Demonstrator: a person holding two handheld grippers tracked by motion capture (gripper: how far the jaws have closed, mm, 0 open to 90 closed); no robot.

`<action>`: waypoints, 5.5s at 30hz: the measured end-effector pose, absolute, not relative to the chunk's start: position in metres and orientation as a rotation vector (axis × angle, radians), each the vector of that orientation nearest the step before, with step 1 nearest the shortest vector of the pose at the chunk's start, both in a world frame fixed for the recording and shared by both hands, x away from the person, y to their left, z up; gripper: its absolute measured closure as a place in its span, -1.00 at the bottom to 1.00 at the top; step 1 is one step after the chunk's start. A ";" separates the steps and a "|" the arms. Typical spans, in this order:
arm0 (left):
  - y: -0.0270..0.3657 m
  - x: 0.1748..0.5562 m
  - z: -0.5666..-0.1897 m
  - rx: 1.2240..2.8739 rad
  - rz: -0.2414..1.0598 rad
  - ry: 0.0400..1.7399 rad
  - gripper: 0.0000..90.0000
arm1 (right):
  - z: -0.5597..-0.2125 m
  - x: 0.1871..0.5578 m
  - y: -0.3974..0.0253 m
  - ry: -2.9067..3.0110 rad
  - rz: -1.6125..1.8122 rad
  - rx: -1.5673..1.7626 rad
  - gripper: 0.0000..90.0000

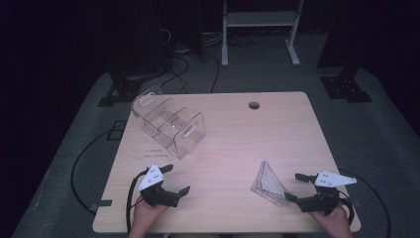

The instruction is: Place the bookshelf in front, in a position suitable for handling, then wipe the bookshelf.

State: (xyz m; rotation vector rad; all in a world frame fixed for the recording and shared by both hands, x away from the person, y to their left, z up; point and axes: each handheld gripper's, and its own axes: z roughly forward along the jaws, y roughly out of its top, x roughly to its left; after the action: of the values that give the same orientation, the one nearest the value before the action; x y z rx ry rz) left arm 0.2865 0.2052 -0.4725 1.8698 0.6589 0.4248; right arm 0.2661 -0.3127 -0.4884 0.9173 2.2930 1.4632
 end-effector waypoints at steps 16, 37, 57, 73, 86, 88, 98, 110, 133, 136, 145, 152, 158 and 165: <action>0.212 0.293 -0.456 1.845 0.436 0.685 -1.00 | -0.485 0.266 -0.312 2.280 1.492 0.916 -0.69; 0.236 0.386 -0.400 1.816 0.544 0.794 -1.00 | -0.483 0.263 -0.309 2.297 1.497 0.902 -0.69; 0.226 0.412 -0.403 1.855 0.623 0.833 -0.91 | -0.484 0.263 -0.310 2.308 1.511 0.899 -0.69; 0.228 0.417 -0.413 1.857 0.521 0.851 -0.85 | -0.485 0.264 -0.309 2.315 1.506 0.925 -0.68; 0.210 0.401 -0.411 1.899 0.509 0.827 -0.85 | -0.485 0.266 -0.309 2.300 1.527 0.936 -0.68; 0.206 0.398 -0.410 1.908 0.503 0.821 -0.85 | -0.484 0.266 -0.309 2.293 1.520 0.970 -0.69; 0.187 0.379 -0.409 1.926 0.495 0.816 -0.85 | -0.478 0.273 -0.310 2.272 1.555 0.975 -0.62; 0.153 0.354 -0.409 1.936 0.480 0.809 -0.87 | -0.461 0.299 -0.308 2.221 1.604 0.940 -0.58; 0.123 0.319 -0.405 1.873 0.365 0.741 -0.96 | -0.476 0.298 -0.286 2.360 1.515 0.914 -0.56; 0.133 0.313 -0.399 1.856 0.376 0.729 -0.97 | -0.478 0.299 -0.285 2.364 1.515 0.927 -0.57; 0.169 0.313 -0.413 1.862 0.451 0.805 -0.97 | -0.475 0.297 -0.288 2.338 1.506 0.934 -0.59; 0.179 0.316 -0.437 1.862 0.448 0.855 -0.97 | -0.474 0.296 -0.288 2.336 1.494 0.922 -0.59; 0.184 0.325 -0.455 1.873 0.446 0.894 -0.97 | -0.475 0.296 -0.287 2.344 1.495 0.924 -0.59; 0.182 0.333 -0.467 1.896 0.471 0.884 -0.97 | -0.471 0.292 -0.287 2.333 1.524 0.902 -0.60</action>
State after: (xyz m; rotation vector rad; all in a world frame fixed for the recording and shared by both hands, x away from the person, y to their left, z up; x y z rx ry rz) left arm 0.3333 0.1823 -0.4668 1.8964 0.8841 0.4706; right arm 0.2921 -0.2867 -0.4706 0.9021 2.3325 1.5238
